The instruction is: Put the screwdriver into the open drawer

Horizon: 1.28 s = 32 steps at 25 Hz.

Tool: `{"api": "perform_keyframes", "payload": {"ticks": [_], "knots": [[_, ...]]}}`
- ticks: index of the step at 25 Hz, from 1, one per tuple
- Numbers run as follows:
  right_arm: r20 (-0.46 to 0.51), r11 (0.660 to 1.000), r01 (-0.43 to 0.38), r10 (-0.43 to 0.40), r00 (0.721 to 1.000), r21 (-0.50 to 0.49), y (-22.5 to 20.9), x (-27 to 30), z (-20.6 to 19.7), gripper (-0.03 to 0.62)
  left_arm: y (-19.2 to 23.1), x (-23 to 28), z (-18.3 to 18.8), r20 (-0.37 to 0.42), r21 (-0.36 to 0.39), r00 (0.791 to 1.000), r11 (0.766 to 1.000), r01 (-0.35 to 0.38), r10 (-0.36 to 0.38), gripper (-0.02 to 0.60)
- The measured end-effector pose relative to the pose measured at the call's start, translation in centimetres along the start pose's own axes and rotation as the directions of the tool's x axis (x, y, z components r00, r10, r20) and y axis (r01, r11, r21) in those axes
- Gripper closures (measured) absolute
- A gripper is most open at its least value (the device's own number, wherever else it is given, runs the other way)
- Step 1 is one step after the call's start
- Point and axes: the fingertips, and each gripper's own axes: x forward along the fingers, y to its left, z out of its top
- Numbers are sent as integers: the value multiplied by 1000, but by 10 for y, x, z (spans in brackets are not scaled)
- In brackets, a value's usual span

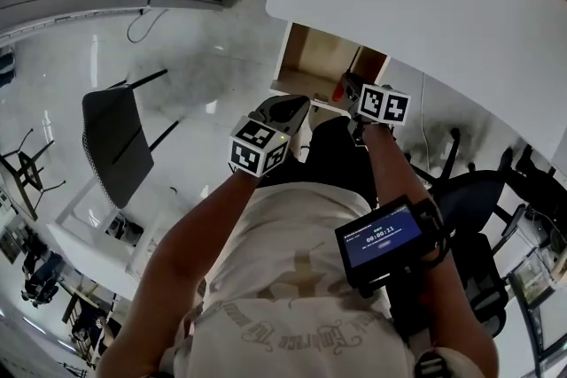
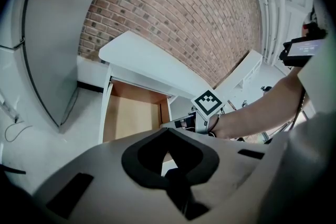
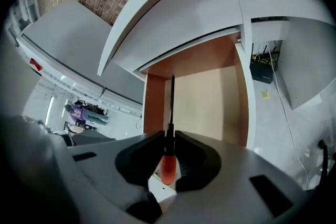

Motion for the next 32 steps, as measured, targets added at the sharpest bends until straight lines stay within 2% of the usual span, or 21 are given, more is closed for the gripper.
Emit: {"api": "perform_keyframes", "payload": {"ticks": [12, 23, 32], "knots": [[-19, 1000, 20, -20, 1000, -3, -22, 38, -10, 523, 20, 5, -30, 50, -76, 997, 996, -52, 55, 561], [-32, 998, 41, -42, 999, -37, -42, 70, -6, 523, 29, 18, -62, 49, -129, 997, 991, -48, 55, 561], [-102, 993, 90, -97, 990, -74, -64, 90, -14, 523, 35, 20, -73, 47, -155, 997, 986, -61, 69, 561]]}}
